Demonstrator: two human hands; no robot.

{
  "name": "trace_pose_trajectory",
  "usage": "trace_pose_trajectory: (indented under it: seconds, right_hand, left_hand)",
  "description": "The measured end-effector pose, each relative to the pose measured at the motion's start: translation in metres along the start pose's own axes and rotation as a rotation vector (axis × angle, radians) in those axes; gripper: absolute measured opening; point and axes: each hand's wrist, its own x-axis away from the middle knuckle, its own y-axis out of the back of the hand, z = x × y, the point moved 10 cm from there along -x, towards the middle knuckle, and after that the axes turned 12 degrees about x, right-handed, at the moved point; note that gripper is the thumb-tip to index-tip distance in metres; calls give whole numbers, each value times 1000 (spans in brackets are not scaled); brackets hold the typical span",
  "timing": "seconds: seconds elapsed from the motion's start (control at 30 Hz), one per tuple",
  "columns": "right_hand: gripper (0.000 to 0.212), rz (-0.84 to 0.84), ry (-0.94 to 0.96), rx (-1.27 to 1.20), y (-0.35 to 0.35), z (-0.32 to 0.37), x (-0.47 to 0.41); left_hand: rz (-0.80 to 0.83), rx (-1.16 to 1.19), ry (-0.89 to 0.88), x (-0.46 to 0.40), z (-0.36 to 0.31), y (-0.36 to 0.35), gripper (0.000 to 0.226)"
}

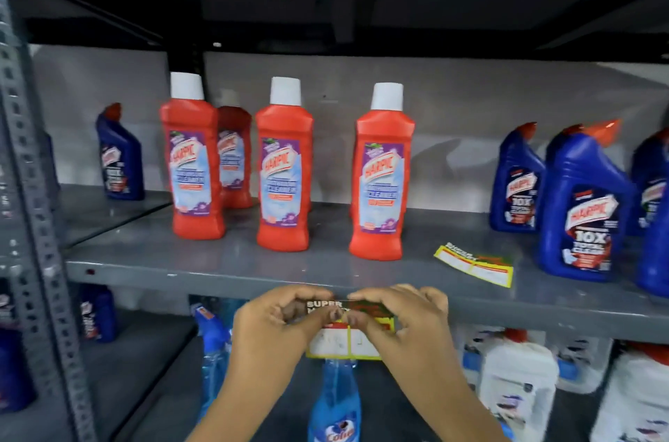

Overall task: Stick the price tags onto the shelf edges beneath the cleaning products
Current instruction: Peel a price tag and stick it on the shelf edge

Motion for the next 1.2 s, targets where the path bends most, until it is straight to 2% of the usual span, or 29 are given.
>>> trace_pose_trajectory:
  seconds: [0.13, 0.23, 0.37, 0.47, 0.6, 0.73, 0.87, 0.97, 1.07, 1.13, 1.2]
  right_hand:
    - [17, -17, 3, 6, -35, 33, -17]
    - [14, -35, -20, 53, -50, 46, -23]
    - [22, -47, -52, 117, -58, 49, -24]
    - [18, -59, -94, 138, -58, 47, -25]
    - [40, -46, -192, 52, -57, 40, -24]
    - [46, -46, -210, 1, -53, 40, -22]
    - [47, -77, -171, -60, -38, 41, -14]
    - [44, -102, -263, -173, -5, 11, -14]
    - [33, -164, -402, 69, 44, -54, -23]
    - [35, -23, -590, 345, 60, -103, -29]
    - [46, 183, -750, 550, 65, -144, -27]
  left_hand:
    - [-114, -153, -106, -18, -14, 50, 30]
    - [-117, -200, -135, -28, -17, 68, 31]
    - [-98, -241, -179, -33, -16, 76, 28]
    - [-105, -272, -239, -37, -18, 76, 22]
    - [-119, -325, -257, -39, -20, 75, 25]
    - [-99, -386, -262, -37, -25, 75, 40]
    - [-92, -321, -283, -36, -25, 76, 41]
    - [-181, -212, -286, -30, -27, 83, 48]
    - [-254, -164, -335, -22, -37, 77, 50]
    - [-216, -158, -416, -16, -48, 55, 56]
    - [-116, -115, -463, -14, -53, 19, 47]
